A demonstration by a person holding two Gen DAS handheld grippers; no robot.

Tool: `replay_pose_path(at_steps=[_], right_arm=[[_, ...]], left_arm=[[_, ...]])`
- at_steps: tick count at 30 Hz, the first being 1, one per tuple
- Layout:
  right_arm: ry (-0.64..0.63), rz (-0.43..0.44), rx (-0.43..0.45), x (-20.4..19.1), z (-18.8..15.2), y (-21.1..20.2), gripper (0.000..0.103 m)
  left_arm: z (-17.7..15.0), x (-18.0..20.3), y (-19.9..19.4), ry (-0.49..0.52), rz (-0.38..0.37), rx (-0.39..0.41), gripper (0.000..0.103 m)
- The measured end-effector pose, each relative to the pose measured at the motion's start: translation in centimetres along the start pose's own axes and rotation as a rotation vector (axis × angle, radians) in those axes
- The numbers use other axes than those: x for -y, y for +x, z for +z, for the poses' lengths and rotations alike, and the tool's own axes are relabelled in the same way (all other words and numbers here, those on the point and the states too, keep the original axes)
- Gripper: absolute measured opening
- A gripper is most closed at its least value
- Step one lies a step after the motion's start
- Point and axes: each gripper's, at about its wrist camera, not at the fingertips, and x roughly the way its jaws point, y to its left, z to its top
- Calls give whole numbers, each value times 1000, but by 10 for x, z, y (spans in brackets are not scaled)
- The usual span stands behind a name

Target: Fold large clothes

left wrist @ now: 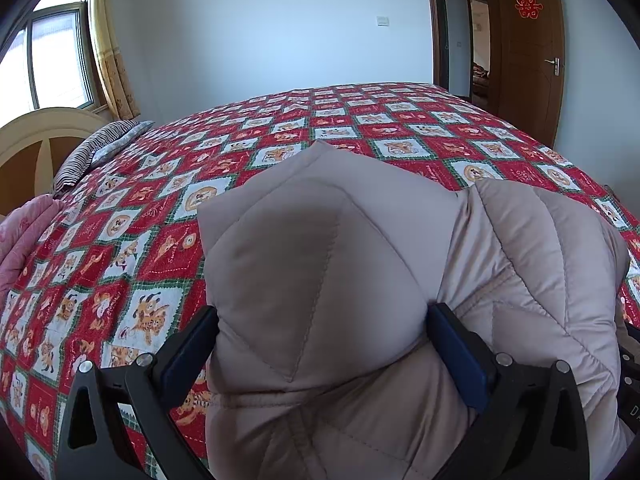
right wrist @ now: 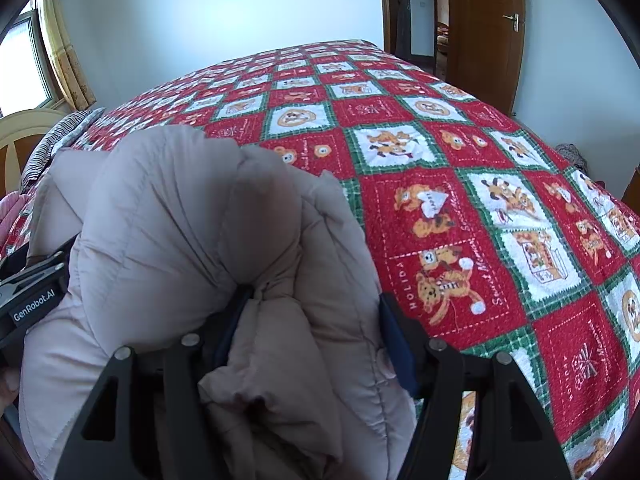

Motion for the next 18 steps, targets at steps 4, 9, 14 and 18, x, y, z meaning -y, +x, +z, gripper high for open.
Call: replay_pose_path(at_steps=[4, 9, 14, 18], right_arm=[[0, 0, -4, 0, -1, 1, 66], [7, 3, -10, 1, -1, 4, 67], [13, 9, -18, 1, 0, 7, 67], [17, 13, -20, 2, -1, 7, 68]], left_arm=[[-1, 0, 1, 2, 1, -3, 102], [-2, 1, 2, 3, 1, -7, 103], [-2, 1, 4, 3, 1, -13, 103], [-2, 1, 5, 4, 2, -14, 103]])
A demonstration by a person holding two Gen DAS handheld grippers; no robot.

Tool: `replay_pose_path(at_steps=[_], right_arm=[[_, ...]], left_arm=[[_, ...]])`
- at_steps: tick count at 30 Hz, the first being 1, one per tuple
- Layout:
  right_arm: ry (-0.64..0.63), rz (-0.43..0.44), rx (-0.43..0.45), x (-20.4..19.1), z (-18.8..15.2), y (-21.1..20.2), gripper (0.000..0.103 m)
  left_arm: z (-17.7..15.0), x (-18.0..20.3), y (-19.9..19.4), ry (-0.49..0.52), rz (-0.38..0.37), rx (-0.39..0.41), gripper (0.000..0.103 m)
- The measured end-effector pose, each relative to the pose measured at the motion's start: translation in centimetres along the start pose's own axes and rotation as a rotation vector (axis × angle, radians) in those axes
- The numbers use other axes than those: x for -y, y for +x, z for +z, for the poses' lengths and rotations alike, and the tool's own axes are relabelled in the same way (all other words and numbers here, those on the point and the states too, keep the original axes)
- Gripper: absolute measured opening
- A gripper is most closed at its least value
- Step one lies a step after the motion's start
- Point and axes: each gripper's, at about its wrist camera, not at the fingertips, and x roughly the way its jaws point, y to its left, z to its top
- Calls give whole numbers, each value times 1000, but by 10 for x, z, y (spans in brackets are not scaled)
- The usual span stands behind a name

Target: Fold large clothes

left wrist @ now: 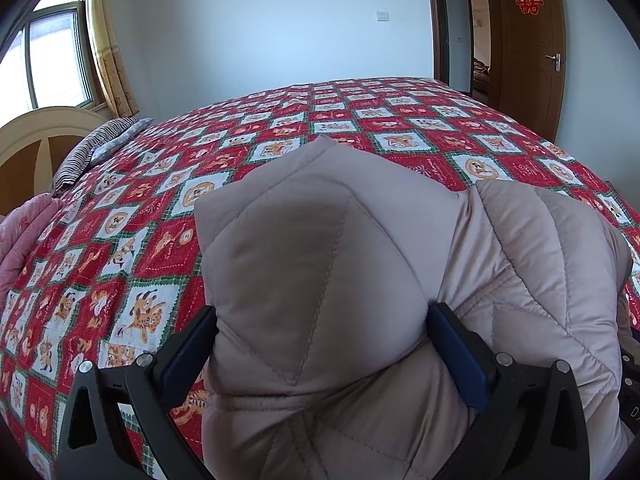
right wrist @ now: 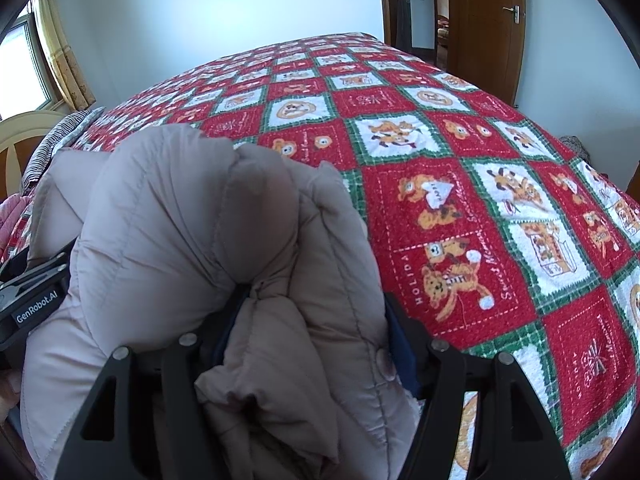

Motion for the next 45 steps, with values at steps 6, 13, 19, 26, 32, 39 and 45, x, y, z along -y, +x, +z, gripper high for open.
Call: replay_pose_path(at_steps=[6, 13, 19, 26, 32, 39, 45], right_arm=[[12, 7, -4, 1, -1, 2, 70], [32, 31, -19, 6, -1, 3, 75], [67, 86, -20, 13, -2, 2, 78], [91, 156, -52, 21, -1, -1, 84], [88, 194, -68, 25, -1, 2, 84], [48, 264, -51, 17, -8, -6, 54], [64, 325, -63, 18, -10, -9, 34]], left_arm=[[0, 0, 0, 1, 0, -1, 103], [0, -23, -24, -45, -33, 2, 102], [-29, -70, -62, -99, -103, -11, 102], [-59, -74, -59, -120, -201, -59, 102], [-59, -56, -49, -78, -216, -45, 102], [-57, -41, -58, -8, -302, -25, 71], [-59, -15, -75, 121, -221, 23, 43]])
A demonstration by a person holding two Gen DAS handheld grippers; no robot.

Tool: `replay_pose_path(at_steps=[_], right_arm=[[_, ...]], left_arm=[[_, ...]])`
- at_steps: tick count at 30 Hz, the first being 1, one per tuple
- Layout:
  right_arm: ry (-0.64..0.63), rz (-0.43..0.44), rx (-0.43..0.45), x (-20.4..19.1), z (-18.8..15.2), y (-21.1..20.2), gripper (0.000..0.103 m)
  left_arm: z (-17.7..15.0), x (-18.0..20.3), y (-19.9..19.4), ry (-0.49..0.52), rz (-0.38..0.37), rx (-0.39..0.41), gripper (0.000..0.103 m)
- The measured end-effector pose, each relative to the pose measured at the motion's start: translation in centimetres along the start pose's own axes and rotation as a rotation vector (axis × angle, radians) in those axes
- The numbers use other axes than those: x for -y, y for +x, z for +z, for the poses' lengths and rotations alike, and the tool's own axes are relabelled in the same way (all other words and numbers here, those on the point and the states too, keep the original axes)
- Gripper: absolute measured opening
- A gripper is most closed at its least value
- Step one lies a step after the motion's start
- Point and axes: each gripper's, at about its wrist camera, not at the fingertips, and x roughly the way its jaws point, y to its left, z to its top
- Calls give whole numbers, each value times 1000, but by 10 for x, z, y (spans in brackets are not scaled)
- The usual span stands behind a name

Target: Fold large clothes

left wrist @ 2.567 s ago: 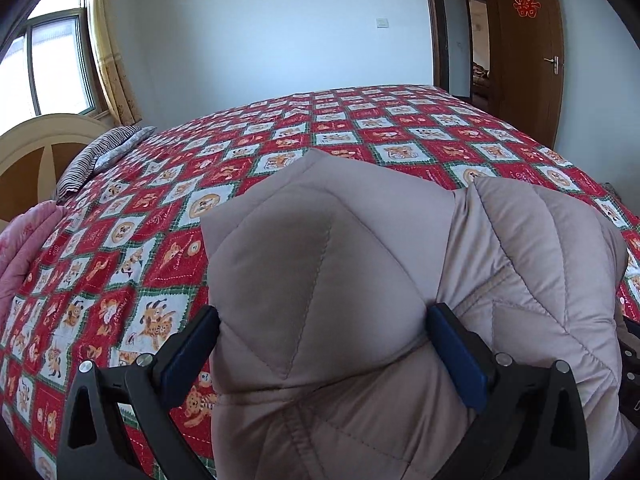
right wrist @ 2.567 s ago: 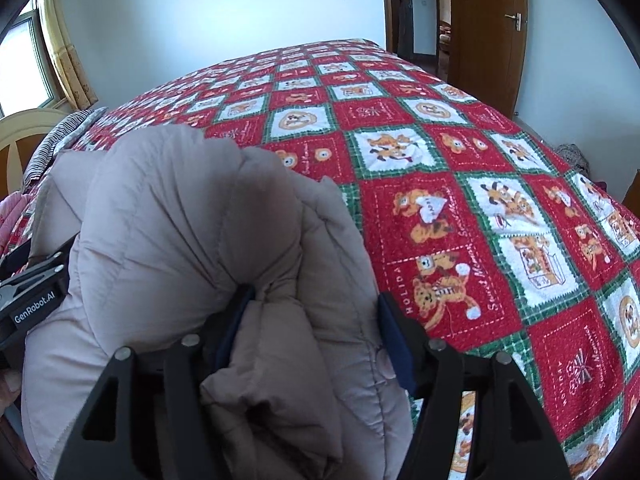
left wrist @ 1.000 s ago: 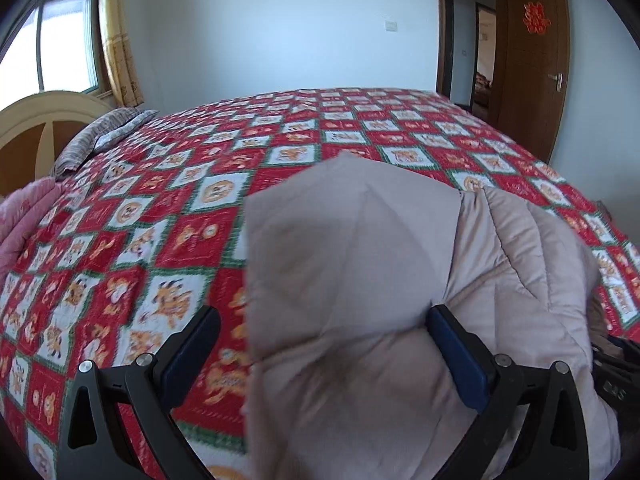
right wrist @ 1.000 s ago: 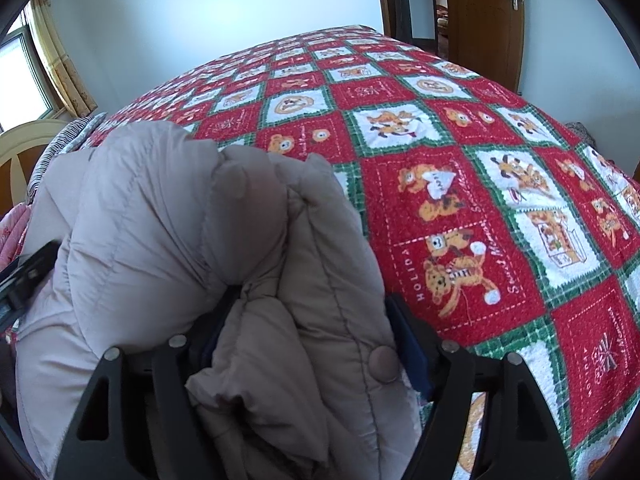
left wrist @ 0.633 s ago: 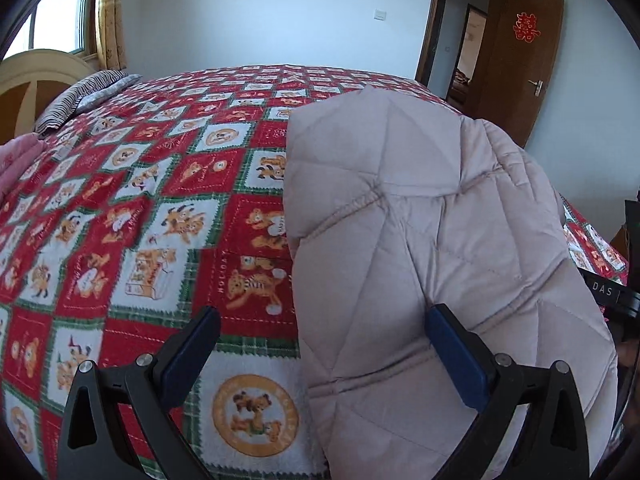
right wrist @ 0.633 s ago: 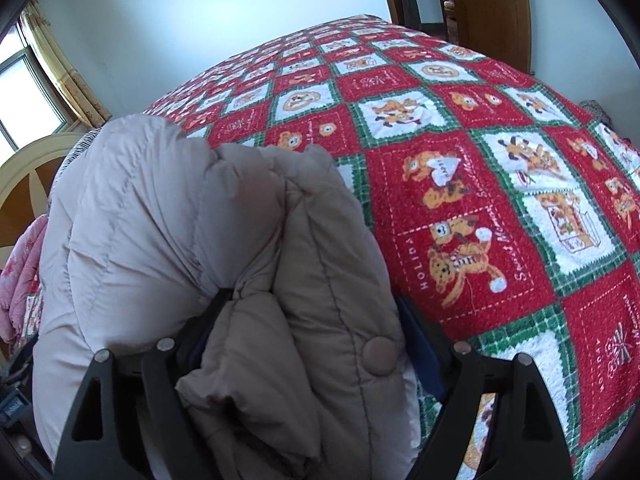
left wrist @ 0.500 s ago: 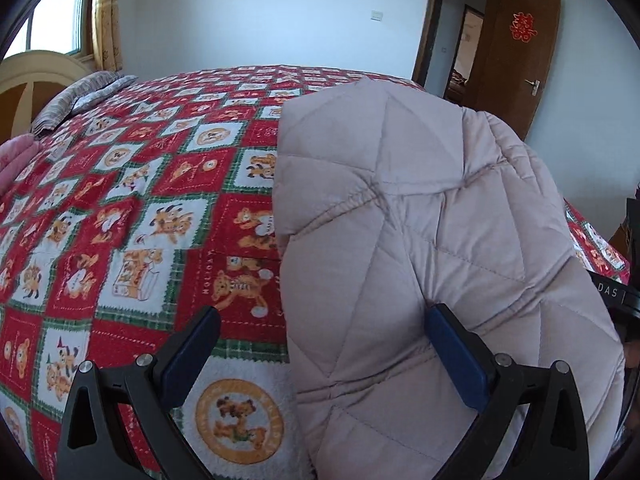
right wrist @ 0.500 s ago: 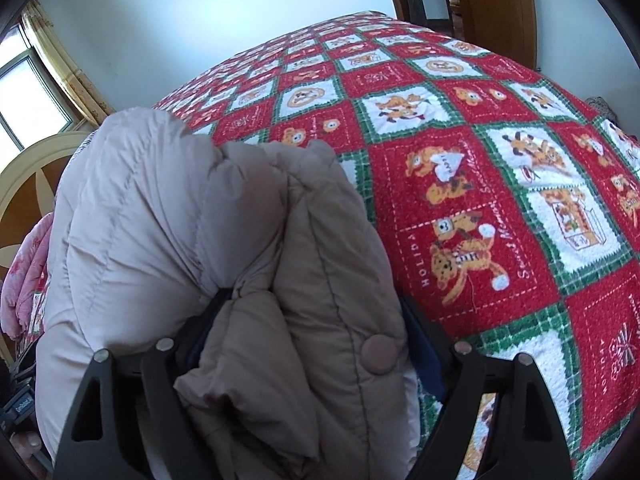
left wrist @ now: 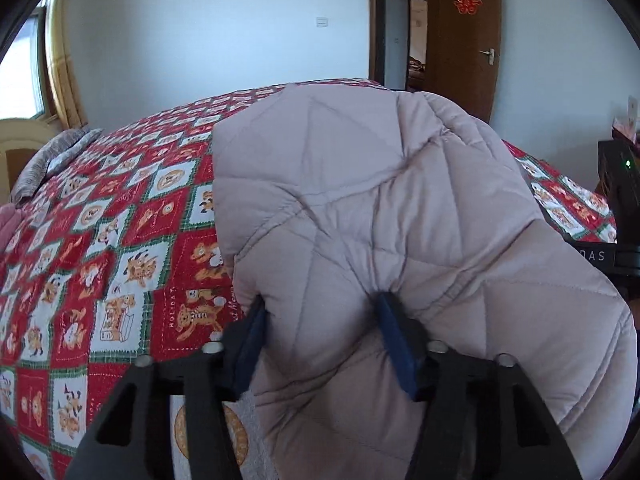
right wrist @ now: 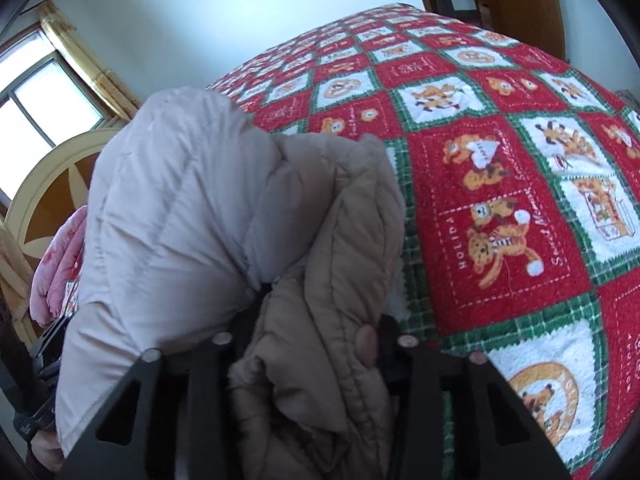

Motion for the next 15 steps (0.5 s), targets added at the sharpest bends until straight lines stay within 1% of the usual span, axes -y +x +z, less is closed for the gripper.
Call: replay_pose_path(at_steps=[1, 2, 3, 4, 8, 12, 15], right_arm=[[-5, 1, 9, -2, -2, -3, 30], [-6, 5, 20, -3, -4, -7, 29], [0, 11, 33, -4, -6, -12, 27], [7, 20, 42, -4, -8, -15, 26], [18, 70, 69, -13, -15, -30, 24], [-8, 118, 86, -37, -16, -41, 24], [-44, 153, 88, -64, -15, -45, 24]], left_arm=[[-1, 7, -4, 44, 44, 10, 31], [-2, 14, -9, 90, 88, 18, 26], [-2, 17, -14, 113, 120, 25, 19], [-2, 17, -22, 114, 137, 35, 15], [2, -3, -61, 47, 135, 77, 7], [3, -16, -92, 54, 172, 111, 4], [1, -33, -116, 43, 198, 134, 0]])
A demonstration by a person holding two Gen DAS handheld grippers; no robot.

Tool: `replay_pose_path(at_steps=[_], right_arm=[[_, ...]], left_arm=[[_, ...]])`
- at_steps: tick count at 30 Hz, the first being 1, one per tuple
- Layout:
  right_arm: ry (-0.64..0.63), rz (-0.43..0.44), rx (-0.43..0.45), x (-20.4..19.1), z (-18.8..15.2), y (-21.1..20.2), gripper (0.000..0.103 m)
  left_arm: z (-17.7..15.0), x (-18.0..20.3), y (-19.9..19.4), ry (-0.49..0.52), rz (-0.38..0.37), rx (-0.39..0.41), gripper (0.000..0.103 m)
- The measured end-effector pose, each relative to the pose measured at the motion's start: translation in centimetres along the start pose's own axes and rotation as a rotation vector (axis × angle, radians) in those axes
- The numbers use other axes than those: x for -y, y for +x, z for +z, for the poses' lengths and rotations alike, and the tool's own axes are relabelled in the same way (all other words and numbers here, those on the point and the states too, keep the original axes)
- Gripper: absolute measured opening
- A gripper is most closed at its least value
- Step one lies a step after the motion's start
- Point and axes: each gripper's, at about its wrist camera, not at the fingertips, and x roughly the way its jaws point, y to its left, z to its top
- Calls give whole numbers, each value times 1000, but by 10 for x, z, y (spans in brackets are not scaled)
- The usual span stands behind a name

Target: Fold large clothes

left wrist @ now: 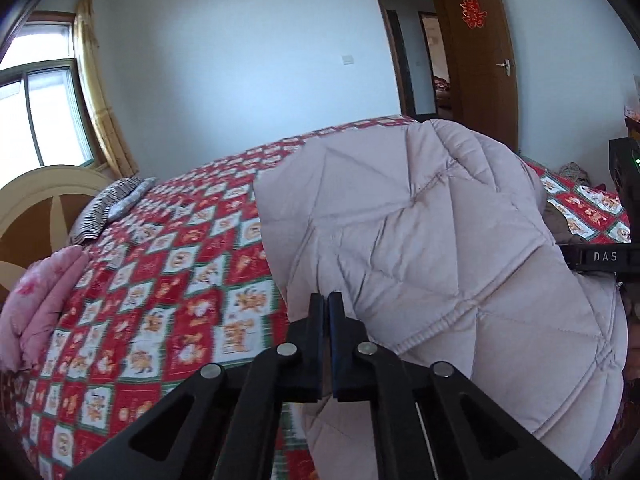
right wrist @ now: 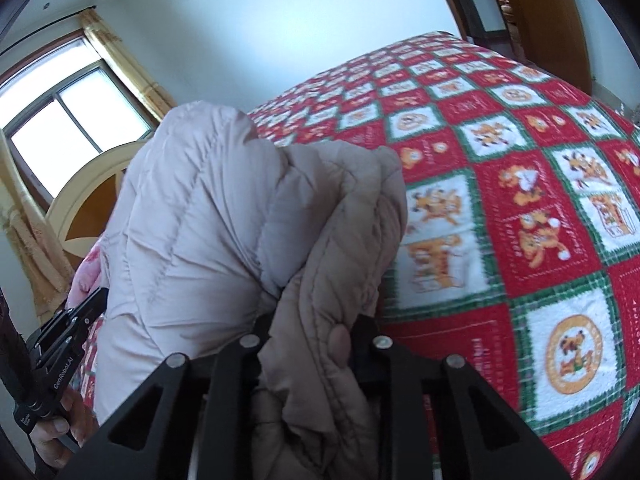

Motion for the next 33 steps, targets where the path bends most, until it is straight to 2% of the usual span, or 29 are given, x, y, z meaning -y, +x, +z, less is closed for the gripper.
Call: replay_pose_path(at_steps=[4, 6, 7, 9, 10, 13, 14, 15, 16, 17, 19, 21, 24, 30, 33], right_arm=[[-64, 38, -3, -38, -2, 4, 23], [-111, -20, -5, -56, -1, 12, 23], [-104, -25, -15, -55, 1, 18, 23], [-83, -28, -31, -49, 2, 25, 23], [-81, -36, -40, -46, -1, 26, 23], [-64, -43, -56, -32, -7, 31, 25], [-62, -45, -58, -30, -8, 30, 26], [-61, -43, -60, -28, -10, 31, 26], [-63, -42, -62, -27, -11, 32, 26], [-69, -47, -65, -28, -13, 32, 27], [-87, -58, -74, -30, -15, 33, 27], [-92, -62, -78, -30, -15, 34, 28], [-92, -61, -80, -28, -16, 34, 28], [-78, -68, -84, -19, -20, 41, 32], [-76, -74, -91, -16, -22, 42, 32]], left_arm=[[0, -16, -31, 30, 45, 59, 0], [-5, -17, -40, 66, 88, 60, 0], [-9, -23, -40, 51, 128, 62, 0], [-21, -46, -30, -24, 150, 30, 0], [-30, -62, -19, -80, 146, -24, 0], [-53, -90, 0, -207, 72, -105, 2], [-62, -97, 5, -248, 39, -119, 6], [-67, -99, 10, -277, 5, -134, 29], [-71, -101, 14, -319, -28, -142, 63], [-75, -106, 13, -373, -43, -117, 73], [-74, -103, 10, -402, -32, -88, 82], [-71, -104, 13, -435, -32, -93, 89], [-70, -95, 17, -449, -68, -114, 89], [-78, -64, 33, -439, -61, -172, 89], [-83, -59, 45, -487, -125, -173, 89]])
